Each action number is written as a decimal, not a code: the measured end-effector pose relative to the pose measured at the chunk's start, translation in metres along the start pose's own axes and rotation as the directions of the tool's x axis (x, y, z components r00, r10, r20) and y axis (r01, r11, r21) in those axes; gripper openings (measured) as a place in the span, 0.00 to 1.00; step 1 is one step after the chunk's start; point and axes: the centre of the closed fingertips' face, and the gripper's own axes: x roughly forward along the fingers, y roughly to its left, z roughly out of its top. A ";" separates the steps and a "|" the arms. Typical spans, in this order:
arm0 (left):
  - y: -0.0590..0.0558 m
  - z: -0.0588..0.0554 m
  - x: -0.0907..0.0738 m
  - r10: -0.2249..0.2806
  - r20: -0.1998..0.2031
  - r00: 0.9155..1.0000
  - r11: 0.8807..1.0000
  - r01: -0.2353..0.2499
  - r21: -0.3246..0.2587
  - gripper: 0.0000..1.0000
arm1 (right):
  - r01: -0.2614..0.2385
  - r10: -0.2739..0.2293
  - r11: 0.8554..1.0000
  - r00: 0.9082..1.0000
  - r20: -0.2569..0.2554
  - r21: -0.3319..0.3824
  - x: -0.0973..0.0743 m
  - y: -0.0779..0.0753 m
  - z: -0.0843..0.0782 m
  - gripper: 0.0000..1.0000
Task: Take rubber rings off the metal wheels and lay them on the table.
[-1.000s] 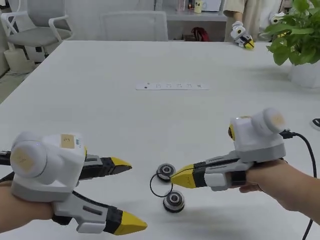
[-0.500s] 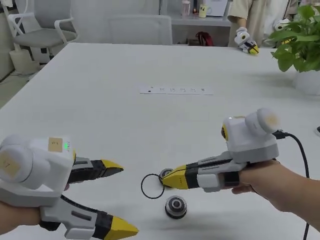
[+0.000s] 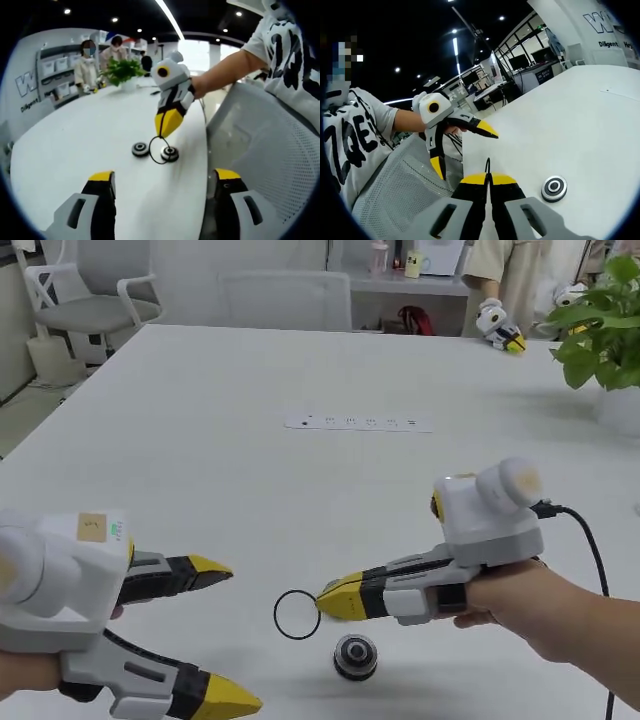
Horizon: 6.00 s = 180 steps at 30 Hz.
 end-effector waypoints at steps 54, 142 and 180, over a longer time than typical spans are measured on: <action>0.006 -0.009 -0.015 0.032 -0.014 0.999 0.999 -0.032 -0.001 0.86 | 0.005 -0.005 1.000 0.989 -0.145 -0.001 0.036 -0.014 -0.036 0.00; 0.014 0.002 -0.005 0.021 -0.013 1.000 1.000 -0.021 0.012 0.86 | 0.083 -0.080 0.995 0.995 0.060 -0.057 -0.013 -0.020 0.017 0.21; 0.015 0.021 0.030 -0.037 -0.005 0.999 0.998 0.038 0.049 0.85 | 0.193 -0.187 0.976 0.980 0.071 -0.098 -0.059 -0.031 -0.006 0.28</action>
